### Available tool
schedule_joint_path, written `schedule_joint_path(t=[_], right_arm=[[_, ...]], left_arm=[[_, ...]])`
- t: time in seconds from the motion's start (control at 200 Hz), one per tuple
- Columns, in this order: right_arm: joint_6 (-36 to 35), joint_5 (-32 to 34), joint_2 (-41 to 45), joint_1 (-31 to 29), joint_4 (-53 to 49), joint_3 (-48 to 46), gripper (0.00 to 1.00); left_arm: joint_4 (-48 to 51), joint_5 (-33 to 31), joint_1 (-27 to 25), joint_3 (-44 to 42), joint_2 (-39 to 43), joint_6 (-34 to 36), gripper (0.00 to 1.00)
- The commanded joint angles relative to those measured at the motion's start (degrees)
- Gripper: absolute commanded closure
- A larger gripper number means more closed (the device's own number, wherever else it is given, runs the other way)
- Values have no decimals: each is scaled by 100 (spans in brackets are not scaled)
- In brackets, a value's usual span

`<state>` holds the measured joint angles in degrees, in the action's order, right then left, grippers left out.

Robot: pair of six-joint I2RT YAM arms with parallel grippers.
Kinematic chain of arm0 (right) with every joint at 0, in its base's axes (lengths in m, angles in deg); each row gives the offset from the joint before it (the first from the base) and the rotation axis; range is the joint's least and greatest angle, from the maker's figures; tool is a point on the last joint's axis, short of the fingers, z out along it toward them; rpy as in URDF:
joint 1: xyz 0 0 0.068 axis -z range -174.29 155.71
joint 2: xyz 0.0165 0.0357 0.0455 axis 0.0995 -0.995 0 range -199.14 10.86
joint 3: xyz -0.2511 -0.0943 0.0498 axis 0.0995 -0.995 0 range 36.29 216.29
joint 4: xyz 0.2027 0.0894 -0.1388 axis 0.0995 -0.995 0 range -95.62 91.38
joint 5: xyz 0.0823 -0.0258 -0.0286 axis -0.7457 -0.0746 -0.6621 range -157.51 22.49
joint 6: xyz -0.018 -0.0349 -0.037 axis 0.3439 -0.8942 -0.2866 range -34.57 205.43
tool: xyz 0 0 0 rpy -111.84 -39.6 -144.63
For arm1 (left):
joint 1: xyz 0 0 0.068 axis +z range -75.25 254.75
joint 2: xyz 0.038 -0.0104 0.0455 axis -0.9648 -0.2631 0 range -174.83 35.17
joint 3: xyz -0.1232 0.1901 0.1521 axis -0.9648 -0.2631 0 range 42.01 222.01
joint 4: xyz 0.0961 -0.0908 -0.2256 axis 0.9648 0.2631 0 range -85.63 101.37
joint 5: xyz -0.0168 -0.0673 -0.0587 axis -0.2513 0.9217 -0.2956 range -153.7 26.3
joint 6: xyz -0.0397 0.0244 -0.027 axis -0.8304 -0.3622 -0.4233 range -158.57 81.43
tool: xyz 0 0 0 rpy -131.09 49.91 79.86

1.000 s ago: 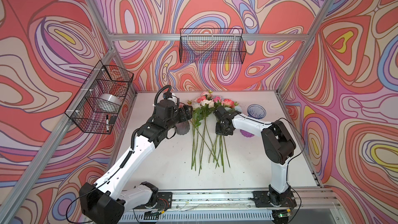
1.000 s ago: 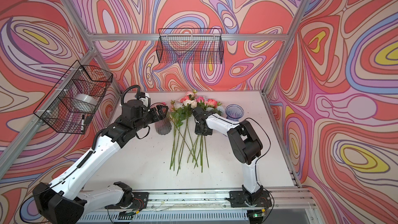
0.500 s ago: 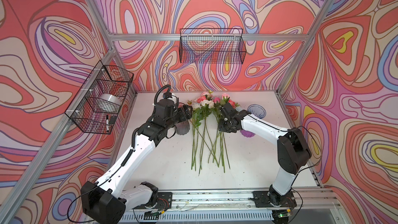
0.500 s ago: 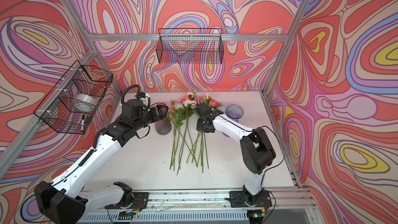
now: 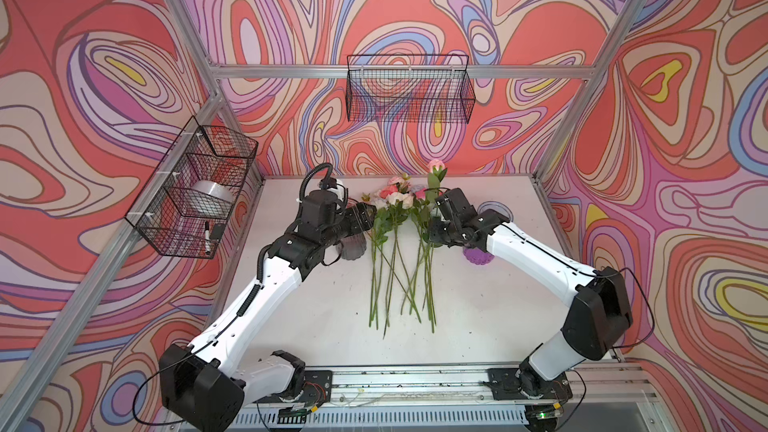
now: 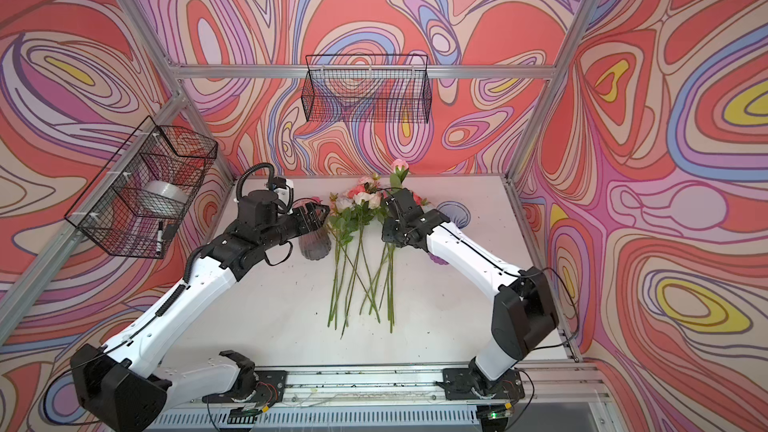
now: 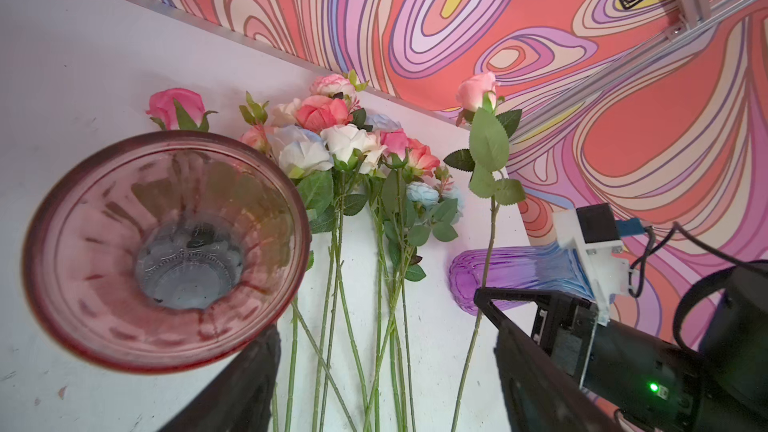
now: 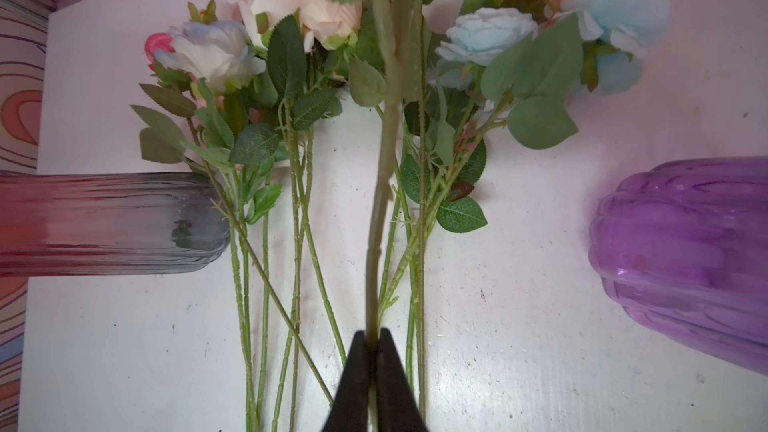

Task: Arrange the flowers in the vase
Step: 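Lift the pink rose upward out of the bunch with the right gripper, then carry the pink rose with the right gripper above the purple vase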

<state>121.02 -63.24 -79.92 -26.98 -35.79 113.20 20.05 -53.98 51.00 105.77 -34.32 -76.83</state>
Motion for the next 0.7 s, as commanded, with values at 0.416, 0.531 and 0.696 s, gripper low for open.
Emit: schedule_joint_path(t=[0.416, 0.531, 0.696], right_arm=[[-862, 169, 1402, -610, 1193, -664, 100], [-905, 318, 1562, -743, 1295, -745, 100], [-981, 551, 1773, -783, 1374, -733, 100]], left_arm=[[-1726, 1711, 36, -404, 66, -282, 19], [-2042, 2037, 31, -475, 25, -398, 19], [-2317, 2272, 29, -536, -12, -471, 20]])
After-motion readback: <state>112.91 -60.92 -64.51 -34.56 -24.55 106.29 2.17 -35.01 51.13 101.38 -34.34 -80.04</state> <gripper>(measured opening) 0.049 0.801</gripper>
